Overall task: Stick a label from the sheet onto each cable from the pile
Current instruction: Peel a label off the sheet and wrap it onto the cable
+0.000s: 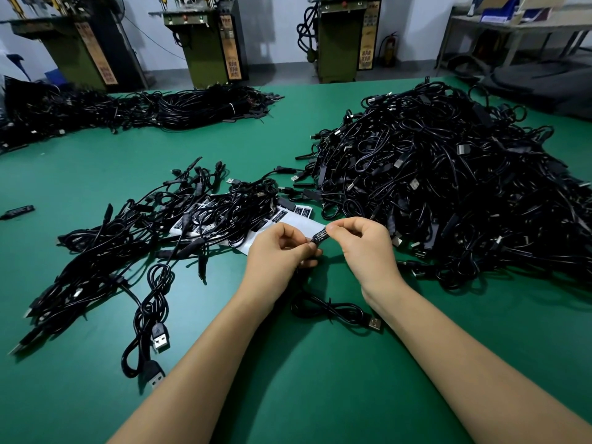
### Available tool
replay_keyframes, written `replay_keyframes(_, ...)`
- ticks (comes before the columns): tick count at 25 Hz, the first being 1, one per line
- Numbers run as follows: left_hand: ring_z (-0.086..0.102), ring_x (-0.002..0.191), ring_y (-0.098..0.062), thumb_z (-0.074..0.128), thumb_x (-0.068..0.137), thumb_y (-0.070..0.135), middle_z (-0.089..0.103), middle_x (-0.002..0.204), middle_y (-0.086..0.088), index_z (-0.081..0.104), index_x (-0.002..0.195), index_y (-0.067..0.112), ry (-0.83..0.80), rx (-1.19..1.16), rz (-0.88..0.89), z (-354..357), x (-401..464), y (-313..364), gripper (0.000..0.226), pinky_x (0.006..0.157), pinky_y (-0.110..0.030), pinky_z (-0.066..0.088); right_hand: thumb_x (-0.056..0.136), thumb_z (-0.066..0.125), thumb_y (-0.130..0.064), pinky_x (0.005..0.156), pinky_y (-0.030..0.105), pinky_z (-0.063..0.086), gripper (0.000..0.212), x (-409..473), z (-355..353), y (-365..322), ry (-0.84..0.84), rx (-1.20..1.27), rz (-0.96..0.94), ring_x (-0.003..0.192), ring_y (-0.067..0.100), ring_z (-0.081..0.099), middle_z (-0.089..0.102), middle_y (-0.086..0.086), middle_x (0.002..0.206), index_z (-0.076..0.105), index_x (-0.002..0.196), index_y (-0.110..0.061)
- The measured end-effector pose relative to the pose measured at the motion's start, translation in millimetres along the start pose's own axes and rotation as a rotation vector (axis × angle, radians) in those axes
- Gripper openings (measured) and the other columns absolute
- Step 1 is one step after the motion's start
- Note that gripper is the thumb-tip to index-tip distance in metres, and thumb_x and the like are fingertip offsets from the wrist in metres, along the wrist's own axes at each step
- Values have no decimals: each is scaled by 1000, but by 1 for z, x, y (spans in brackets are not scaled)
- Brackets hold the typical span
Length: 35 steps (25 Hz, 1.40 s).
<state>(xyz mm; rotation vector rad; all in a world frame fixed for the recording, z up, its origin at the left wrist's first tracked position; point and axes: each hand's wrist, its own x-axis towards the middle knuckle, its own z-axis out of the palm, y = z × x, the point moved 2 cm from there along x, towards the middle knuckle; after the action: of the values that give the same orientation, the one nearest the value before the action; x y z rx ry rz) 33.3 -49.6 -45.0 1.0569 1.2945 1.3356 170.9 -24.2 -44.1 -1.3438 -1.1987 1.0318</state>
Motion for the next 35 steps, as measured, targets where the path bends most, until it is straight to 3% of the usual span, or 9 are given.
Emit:
replay_keyframes(5, 73, 72, -21, 65, 83, -11, 69, 73, -6, 52, 77, 6, -4, -7, -2, 0, 1, 0, 22, 62, -24, 58, 83, 70, -21, 62, 17, 39, 14, 0, 1, 1, 11, -15, -8, 57, -11, 51, 60, -15, 63, 68, 70, -25)
replay_keyframes(15, 73, 73, -20, 64, 83, -11, 65, 87, -17, 51, 78, 3, 9, -51, -20, 4, -3, 2, 20, 60, -21, 55, 81, 73, -25, 59, 12, 40, 9, 2, 0, 2, 20, -1, -23, 57, -8, 52, 62, -13, 66, 69, 74, -22)
replay_keyframes(22, 72, 72, -19, 62, 85, -12, 64, 79, -16, 55, 87, 0, -9, -105, -52, 6, -3, 3, 14, 59, -20, 55, 82, 72, -25, 58, 15, 39, 13, 4, -1, 2, 13, -11, 7, 54, -7, 50, 59, -12, 62, 67, 71, -22)
replay_keyframes(26, 68, 58, -14, 61, 85, -11, 64, 75, -16, 53, 84, 4, -21, -60, -55, 6, -5, 5, 16, 48, -18, 50, 83, 72, -23, 63, 19, 41, 12, 3, -2, 0, -18, 2, 23, 63, 2, 53, 60, -9, 66, 68, 72, -21)
replay_keyframes(29, 57, 45, -7, 61, 87, -7, 64, 68, -6, 51, 80, 8, -6, 25, -36, 5, -5, 6, 19, 40, -16, 39, 83, 72, -22, 64, 20, 41, 10, 3, -3, -3, -58, 38, 48, 64, 5, 52, 60, -6, 67, 69, 75, -17)
replay_keyframes(35, 49, 55, -3, 58, 93, 9, 73, 78, 1, 62, 96, 13, -29, 125, -48, 3, -3, 7, 6, 52, -13, 40, 83, 73, -21, 65, 19, 43, 10, 3, -2, -4, -87, 72, 73, 64, 4, 53, 60, -7, 64, 69, 75, -16)
